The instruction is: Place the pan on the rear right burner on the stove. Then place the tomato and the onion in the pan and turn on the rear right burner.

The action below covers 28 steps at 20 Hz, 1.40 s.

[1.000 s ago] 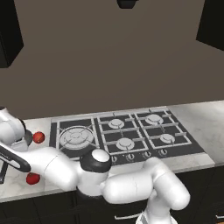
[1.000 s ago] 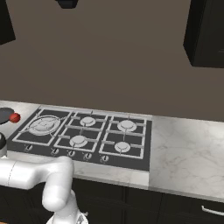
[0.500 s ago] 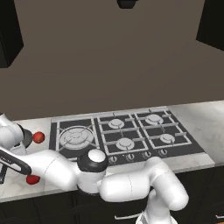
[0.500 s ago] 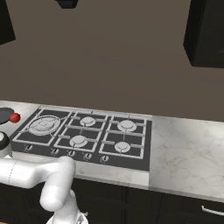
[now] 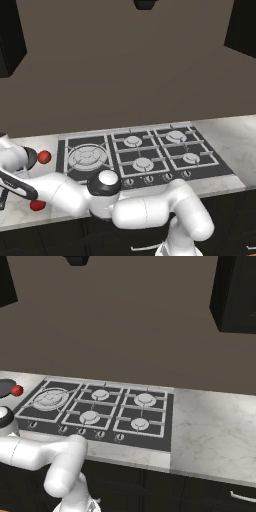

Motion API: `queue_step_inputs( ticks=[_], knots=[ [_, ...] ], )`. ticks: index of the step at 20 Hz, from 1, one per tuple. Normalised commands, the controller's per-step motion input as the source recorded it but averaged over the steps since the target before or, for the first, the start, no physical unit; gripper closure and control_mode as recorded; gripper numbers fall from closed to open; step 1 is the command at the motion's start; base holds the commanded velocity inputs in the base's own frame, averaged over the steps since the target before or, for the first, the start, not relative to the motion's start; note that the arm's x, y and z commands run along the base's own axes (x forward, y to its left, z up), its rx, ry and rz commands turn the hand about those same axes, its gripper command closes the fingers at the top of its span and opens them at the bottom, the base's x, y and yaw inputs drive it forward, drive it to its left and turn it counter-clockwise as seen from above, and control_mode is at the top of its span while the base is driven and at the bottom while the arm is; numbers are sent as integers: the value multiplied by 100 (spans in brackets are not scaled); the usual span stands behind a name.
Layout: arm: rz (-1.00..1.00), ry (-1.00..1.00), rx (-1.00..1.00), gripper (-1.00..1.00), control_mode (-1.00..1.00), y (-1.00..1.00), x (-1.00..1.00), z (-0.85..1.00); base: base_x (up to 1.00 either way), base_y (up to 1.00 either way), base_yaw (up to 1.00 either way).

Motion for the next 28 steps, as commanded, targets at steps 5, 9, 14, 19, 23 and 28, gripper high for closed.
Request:
queue_step_inputs(
  ticks=[5,9,14,19,23,28],
  knots=[
    [0,0,5,-100,-100,19,8,-12,0,0,0],
    [0,0,2,-100,-100,15,4,-13,0,0,0],
    [-8,0,-5,100,-100,0,0,-7,0,0,0],
    [-16,0,-12,100,-100,0,0,-2,0,0,0],
    [-17,0,-4,100,-100,-11,0,1,0,0,0],
    [-12,0,0,100,-100,-5,0,52,0,0,0]
  ],
)
